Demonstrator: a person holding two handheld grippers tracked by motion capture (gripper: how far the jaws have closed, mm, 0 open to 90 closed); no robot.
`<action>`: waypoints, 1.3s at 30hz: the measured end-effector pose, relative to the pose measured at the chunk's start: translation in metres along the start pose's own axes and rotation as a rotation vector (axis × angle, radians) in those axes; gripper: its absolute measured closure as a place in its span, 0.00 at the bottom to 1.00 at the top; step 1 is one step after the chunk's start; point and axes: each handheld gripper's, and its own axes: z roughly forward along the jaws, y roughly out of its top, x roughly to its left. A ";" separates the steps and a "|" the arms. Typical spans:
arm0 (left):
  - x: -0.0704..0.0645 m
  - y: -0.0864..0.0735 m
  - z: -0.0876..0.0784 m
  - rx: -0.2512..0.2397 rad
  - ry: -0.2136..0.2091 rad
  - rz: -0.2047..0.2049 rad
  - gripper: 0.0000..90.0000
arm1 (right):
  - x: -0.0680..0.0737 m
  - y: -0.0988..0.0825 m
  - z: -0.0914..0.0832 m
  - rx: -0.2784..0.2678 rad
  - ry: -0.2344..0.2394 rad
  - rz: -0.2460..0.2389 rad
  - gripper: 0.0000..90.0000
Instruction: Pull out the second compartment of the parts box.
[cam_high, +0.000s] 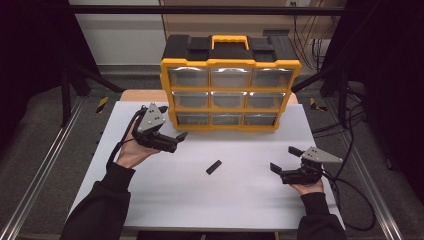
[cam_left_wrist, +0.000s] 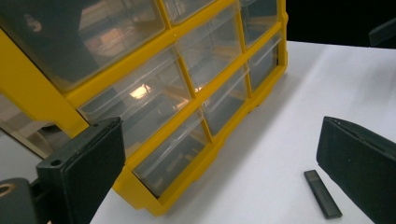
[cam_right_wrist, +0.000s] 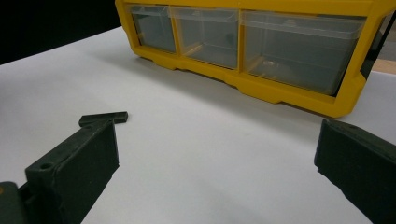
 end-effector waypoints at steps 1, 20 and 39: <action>0.000 0.001 0.000 0.002 0.001 0.005 0.01 | 0.000 0.000 0.000 0.003 0.001 0.002 0.00; -0.008 0.030 0.007 0.004 0.026 0.130 0.02 | 0.000 0.000 0.000 0.002 0.002 -0.001 0.00; -0.010 0.050 0.014 0.013 0.069 0.245 0.02 | 0.000 0.000 0.000 0.001 0.003 -0.003 0.00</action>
